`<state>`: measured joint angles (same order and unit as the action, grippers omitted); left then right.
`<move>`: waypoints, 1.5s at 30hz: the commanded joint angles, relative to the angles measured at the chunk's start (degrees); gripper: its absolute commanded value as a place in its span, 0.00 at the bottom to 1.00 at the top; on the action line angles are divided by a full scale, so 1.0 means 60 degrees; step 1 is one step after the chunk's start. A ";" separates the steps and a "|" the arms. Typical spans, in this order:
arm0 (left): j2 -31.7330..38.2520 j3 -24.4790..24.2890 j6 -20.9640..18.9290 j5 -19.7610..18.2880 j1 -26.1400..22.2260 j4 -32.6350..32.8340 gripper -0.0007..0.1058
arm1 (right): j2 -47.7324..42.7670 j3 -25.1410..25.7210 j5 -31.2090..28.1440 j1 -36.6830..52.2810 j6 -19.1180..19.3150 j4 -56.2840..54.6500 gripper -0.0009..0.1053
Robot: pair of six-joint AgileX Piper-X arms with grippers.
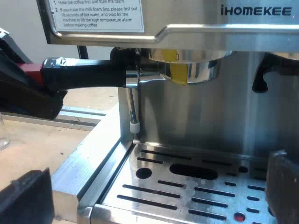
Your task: Put the handle in the coffee machine
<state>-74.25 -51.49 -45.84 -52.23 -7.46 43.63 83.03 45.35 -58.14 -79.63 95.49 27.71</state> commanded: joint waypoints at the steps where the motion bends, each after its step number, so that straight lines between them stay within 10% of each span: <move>1: 0.0373 -0.0358 -0.0103 -0.1994 0.0020 -0.0816 0.01 | -0.0047 -0.0005 0.0060 0.0011 0.0129 0.0054 0.88; 21: 0.0373 -0.0039 0.0926 -0.2565 0.0020 -0.0812 0.01 | -0.0047 -0.0005 0.0060 0.0011 0.0129 0.0054 0.88; 28: 0.0373 0.0307 0.2470 -0.2745 0.0020 -0.0888 0.01 | -0.0047 -0.0005 0.0060 0.0011 0.0129 0.0054 0.88; 45: 0.0373 0.0307 0.1065 -0.4147 0.0020 -0.1039 0.01 | -0.0047 -0.0005 0.0060 0.0011 0.0129 0.0054 0.88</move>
<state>-74.12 -48.30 -41.62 -55.50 -8.59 39.50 83.03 45.35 -58.14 -79.63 95.49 27.71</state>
